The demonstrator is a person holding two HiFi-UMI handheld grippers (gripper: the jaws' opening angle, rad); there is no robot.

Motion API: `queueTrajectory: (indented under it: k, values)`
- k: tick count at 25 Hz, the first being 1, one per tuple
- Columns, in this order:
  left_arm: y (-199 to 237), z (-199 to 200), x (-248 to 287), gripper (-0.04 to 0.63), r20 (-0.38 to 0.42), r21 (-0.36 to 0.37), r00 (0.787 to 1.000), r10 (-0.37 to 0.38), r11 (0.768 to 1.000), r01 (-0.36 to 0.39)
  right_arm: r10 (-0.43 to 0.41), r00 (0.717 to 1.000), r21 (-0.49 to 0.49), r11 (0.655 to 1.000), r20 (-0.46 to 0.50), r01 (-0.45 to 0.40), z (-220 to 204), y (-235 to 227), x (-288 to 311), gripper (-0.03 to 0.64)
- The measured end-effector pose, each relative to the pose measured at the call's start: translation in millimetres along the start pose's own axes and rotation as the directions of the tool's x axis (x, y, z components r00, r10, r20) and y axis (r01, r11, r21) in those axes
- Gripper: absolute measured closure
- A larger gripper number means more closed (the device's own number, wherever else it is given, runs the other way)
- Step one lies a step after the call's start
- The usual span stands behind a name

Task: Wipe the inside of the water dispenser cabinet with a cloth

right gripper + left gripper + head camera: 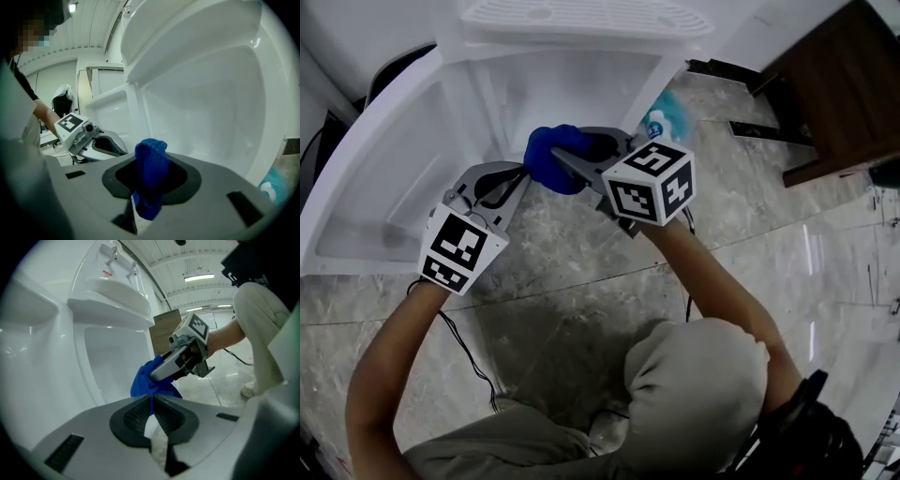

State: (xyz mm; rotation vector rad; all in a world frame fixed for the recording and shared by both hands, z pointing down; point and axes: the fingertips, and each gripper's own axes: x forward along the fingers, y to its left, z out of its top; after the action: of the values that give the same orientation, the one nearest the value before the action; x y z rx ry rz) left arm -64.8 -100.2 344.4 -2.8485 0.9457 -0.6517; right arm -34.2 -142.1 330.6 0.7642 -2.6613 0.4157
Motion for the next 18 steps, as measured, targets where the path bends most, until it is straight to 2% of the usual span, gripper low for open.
queueTrajectory:
  k: [3, 8, 10, 12, 15, 17, 18]
  values:
    - [7.8, 8.5, 0.0, 0.569, 0.030, 0.006, 0.999, 0.027, 1.000, -0.027, 0.031, 0.999, 0.001, 1.000, -0.016, -0.031, 2.5, 8.5, 0.6, 0.529]
    - [2.7, 13.8, 4.8, 0.317, 0.053, 0.048, 0.998, -0.036, 0.998, 0.034, 0.129, 0.992, 0.024, 0.991, -0.013, -0.129, 6.7, 31.5, 6.8, 0.529]
    - [-0.9, 13.7, 9.5, 0.263, 0.049, 0.078, 0.997, -0.058, 0.996, 0.054, 0.162, 0.987, 0.035, 0.986, -0.004, -0.162, 8.9, 38.2, 9.0, 0.529]
    - [-5.7, 12.7, 13.1, 0.258, 0.037, 0.095, 0.996, -0.078, 0.993, 0.074, 0.175, 0.984, 0.034, 0.984, -0.011, -0.175, 7.3, 40.9, 11.1, 0.528]
    - [-10.4, 1.9, 16.5, 0.272, -0.040, 0.149, 0.996, -0.080, 0.985, 0.085, 0.178, 0.984, 0.054, 0.983, -0.032, -0.176, 0.2, 38.8, 12.9, 0.528]
    - [-7.1, -4.0, 16.4, 0.412, -0.066, 0.158, 0.996, -0.057, 0.985, 0.067, 0.190, 0.981, 0.077, 0.979, -0.041, -0.187, -3.2, 40.1, 14.0, 0.526]
    - [-4.2, -4.0, 15.9, 0.437, -0.066, 0.145, 0.997, -0.050, 0.988, 0.059, 0.197, 0.980, 0.089, 0.977, -0.038, -0.193, -2.9, 41.0, 14.6, 0.526]
